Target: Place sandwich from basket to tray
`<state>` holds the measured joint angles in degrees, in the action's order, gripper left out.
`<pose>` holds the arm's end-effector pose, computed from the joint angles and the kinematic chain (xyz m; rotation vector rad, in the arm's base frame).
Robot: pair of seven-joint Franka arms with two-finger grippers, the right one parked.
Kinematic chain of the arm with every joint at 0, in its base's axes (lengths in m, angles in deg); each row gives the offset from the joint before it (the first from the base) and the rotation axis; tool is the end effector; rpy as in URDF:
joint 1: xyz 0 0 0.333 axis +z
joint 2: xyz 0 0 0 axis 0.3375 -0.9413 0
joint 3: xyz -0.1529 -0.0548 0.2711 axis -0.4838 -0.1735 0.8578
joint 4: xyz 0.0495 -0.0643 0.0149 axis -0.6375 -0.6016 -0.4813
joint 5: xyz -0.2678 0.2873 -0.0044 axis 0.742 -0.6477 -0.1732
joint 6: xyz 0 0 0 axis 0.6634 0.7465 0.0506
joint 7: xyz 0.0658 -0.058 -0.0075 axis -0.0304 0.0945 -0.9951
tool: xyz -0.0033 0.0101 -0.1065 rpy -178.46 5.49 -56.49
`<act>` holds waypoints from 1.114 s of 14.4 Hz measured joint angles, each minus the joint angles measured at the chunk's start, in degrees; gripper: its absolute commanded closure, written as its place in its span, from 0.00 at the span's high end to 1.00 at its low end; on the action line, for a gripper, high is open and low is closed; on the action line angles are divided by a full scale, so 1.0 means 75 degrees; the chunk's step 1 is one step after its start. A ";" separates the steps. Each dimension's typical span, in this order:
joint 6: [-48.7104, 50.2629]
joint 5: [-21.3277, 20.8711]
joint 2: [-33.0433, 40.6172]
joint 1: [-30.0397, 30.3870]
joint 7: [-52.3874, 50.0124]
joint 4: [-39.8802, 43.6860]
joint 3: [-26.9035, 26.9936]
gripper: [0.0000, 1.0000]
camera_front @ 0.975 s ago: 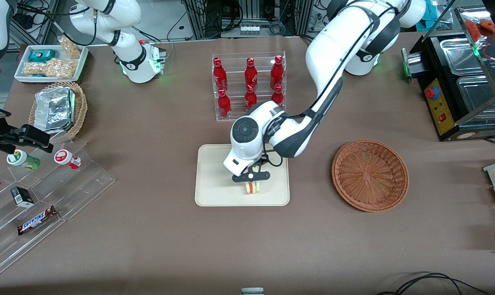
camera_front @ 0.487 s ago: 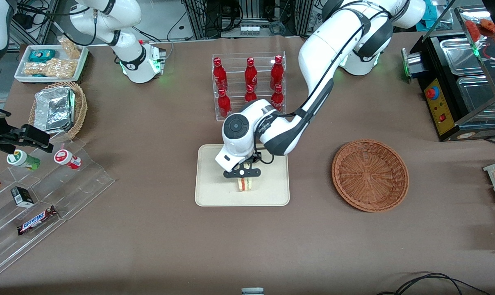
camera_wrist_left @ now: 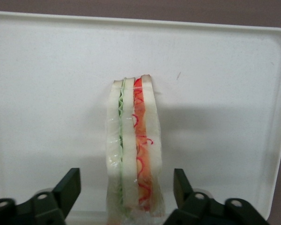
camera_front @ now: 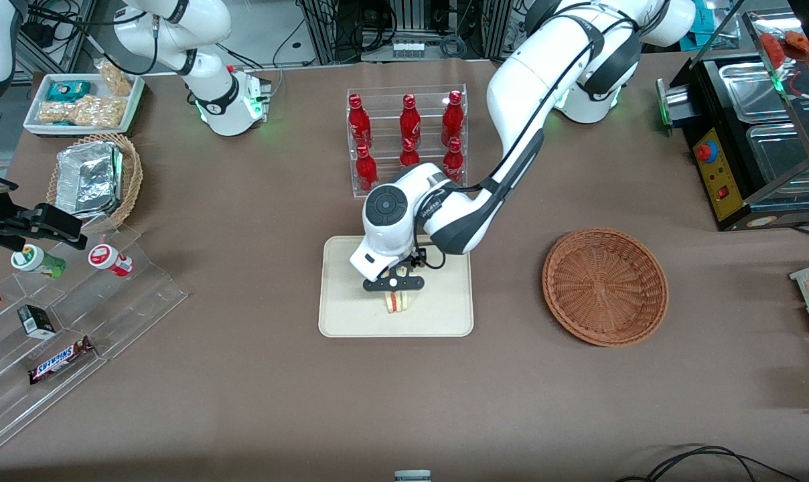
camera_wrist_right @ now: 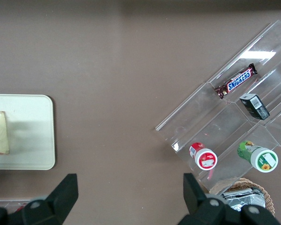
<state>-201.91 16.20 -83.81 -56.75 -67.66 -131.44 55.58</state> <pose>0.5353 -0.5518 0.2565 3.1094 0.0698 -0.0293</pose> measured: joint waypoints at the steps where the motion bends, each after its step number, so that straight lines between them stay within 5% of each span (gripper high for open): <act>1: -0.0001 0.0000 0.0003 0.0006 -0.0004 0.0051 0.0012 1.00; 8: 0.1638 0.0024 0.1126 0.0742 -0.0003 0.0447 0.0078 1.00; 10: 0.2115 0.0401 0.1793 0.1237 0.0050 0.0348 0.0078 1.00; 13: 0.2431 0.1146 0.3060 0.2215 0.1272 -0.0597 0.0085 1.00; 16: 0.3147 0.1274 0.4397 0.3173 0.2576 -0.1870 0.0113 1.00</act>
<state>-178.30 25.76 -50.83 -32.96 -48.34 -145.47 56.43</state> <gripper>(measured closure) 0.000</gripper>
